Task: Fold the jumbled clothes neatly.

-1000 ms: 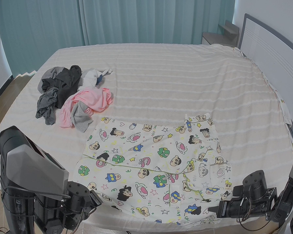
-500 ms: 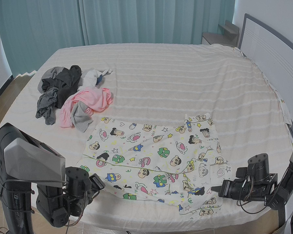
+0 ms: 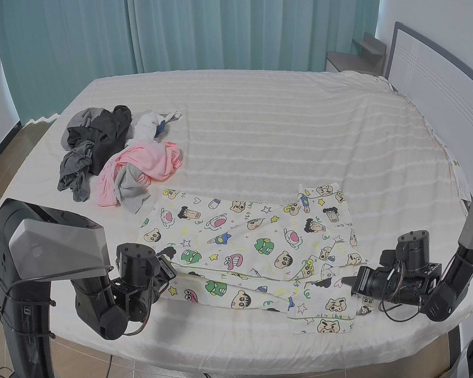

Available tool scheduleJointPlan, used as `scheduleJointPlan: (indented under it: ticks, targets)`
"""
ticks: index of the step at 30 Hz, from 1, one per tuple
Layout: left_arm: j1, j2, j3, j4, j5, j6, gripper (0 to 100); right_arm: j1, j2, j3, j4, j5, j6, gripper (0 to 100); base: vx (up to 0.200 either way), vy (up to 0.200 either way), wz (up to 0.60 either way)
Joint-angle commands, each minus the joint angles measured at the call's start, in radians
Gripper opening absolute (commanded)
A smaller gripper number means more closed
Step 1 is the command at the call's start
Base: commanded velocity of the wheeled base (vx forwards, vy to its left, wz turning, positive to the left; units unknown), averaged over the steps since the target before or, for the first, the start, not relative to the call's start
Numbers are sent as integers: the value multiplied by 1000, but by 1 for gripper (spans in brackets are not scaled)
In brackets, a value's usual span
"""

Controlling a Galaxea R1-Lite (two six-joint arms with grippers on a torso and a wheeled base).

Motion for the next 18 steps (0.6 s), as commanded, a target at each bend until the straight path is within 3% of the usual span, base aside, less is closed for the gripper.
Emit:
scheduleJointPlan:
  ticks: [1,18]
  targets:
    - [13,23,-75,35,-1,0,0,-29,42,-48,0,1,0,0,0,0,0]
    - [24,81,-172,75,-57,1,0,-74,125,-128,-4,-4,-14,0,0,0,0]
